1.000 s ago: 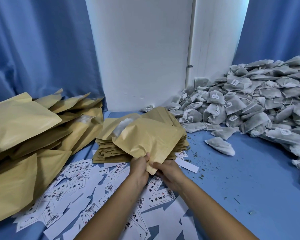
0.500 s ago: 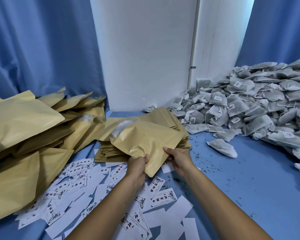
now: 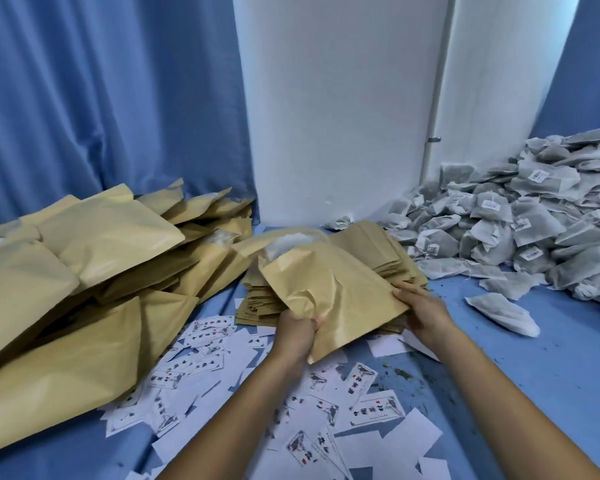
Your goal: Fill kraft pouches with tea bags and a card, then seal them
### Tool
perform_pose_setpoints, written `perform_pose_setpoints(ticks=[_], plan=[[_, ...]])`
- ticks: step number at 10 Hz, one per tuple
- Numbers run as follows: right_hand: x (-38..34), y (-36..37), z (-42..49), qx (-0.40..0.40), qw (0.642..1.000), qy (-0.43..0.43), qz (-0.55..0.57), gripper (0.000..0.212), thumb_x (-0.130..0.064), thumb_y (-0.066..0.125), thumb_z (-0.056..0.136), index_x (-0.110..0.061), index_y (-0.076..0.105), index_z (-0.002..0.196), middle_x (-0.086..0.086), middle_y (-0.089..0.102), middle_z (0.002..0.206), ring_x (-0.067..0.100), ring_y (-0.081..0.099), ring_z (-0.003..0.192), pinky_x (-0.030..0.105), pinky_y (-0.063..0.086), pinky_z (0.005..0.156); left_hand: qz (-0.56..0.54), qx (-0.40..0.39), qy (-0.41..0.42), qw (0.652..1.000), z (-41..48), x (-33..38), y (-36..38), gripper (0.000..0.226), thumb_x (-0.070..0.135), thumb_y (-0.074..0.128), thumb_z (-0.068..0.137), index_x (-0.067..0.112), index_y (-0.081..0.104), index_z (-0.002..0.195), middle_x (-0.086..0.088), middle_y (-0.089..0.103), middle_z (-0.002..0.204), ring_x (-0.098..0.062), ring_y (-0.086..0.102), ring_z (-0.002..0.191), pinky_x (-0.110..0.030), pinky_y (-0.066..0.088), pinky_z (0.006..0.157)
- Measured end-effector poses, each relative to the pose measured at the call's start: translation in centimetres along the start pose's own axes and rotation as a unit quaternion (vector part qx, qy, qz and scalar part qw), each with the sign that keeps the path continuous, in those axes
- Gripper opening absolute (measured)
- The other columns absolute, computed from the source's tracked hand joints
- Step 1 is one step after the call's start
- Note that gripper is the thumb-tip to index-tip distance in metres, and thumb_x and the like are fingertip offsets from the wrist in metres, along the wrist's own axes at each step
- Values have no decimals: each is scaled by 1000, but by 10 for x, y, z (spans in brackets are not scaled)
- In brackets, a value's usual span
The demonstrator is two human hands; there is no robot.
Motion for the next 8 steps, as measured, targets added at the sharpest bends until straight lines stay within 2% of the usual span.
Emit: perform_pose_setpoints(ticks=[1, 2, 3, 4, 5, 6, 7, 8], plan=[[7, 30, -7, -72, 990, 12, -124, 29, -4, 59, 90, -7, 59, 120, 9, 65, 92, 17, 63, 72, 25, 55, 51, 99, -25, 73, 992, 2, 29, -31, 18, 5, 58, 90, 18, 66, 100, 0, 71, 99, -13, 66, 88, -23, 50, 70], [3, 84, -13, -113, 988, -30, -102, 31, -4, 51, 95, -9, 53, 126, 2, 52, 73, 2, 43, 38, 14, 32, 31, 110, -5, 131, 985, 3, 66, -80, 17, 8, 60, 91, 12, 61, 107, -3, 68, 94, -9, 66, 70, -25, 53, 53], [-2, 155, -21, -139, 988, -53, -30, 34, 0, 46, 96, -14, 51, 126, -1, 51, 77, -2, 37, 34, 12, 26, 30, 128, 71, 205, 968, 3, 108, -133, 15, 16, 60, 92, 13, 60, 107, 1, 67, 85, -4, 63, 55, -20, 46, 37], [-14, 251, -28, -227, 969, -33, 95, 29, -2, 43, 99, -3, 53, 126, 4, 61, 89, 4, 54, 55, 14, 41, 38, -3, 170, 257, 951, 14, 163, -187, 16, 11, 60, 91, 8, 60, 106, 0, 67, 85, -3, 65, 58, -20, 50, 43], [-29, 336, -40, -338, 897, 83, 272, 44, -22, 50, 98, 4, 40, 132, 22, 48, 137, 30, 57, 113, 35, 55, 84, -265, 147, 239, 922, 34, 219, -224, 13, 7, 57, 94, -1, 56, 104, -10, 62, 91, -14, 65, 73, -28, 58, 75], [-23, 381, -48, -400, 860, 134, 288, 69, -26, 56, 94, 0, 17, 146, 28, 23, 151, 40, 32, 137, 50, 49, 87, -207, 113, 173, 956, 49, 229, -240, 16, 15, 56, 95, 5, 53, 108, -11, 53, 105, -25, 64, 94, -40, 45, 101], [2, 385, -51, -421, 875, 124, 205, 17, -16, 48, 98, -4, 50, 109, 27, 34, 146, 39, 39, 133, 49, 48, 87, -127, 42, 136, 982, 55, 203, -230, 11, 14, 51, 97, 4, 52, 101, -18, 55, 109, -38, 60, 108, -44, 44, 102], [41, 369, -39, -415, 899, 105, 99, 17, -13, 43, 98, -4, 55, 107, 20, 46, 140, 36, 51, 121, 45, 46, 94, -108, -10, 126, 986, 61, 180, -216, 14, 15, 48, 98, 2, 51, 100, -20, 59, 106, -34, 64, 95, -41, 51, 91]])
Point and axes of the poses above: each hand's wrist, its own z-axis towards the middle knuckle, its own y-axis out of the palm, x = y × z, the point moved 4 cm from there along z, towards the middle knuckle
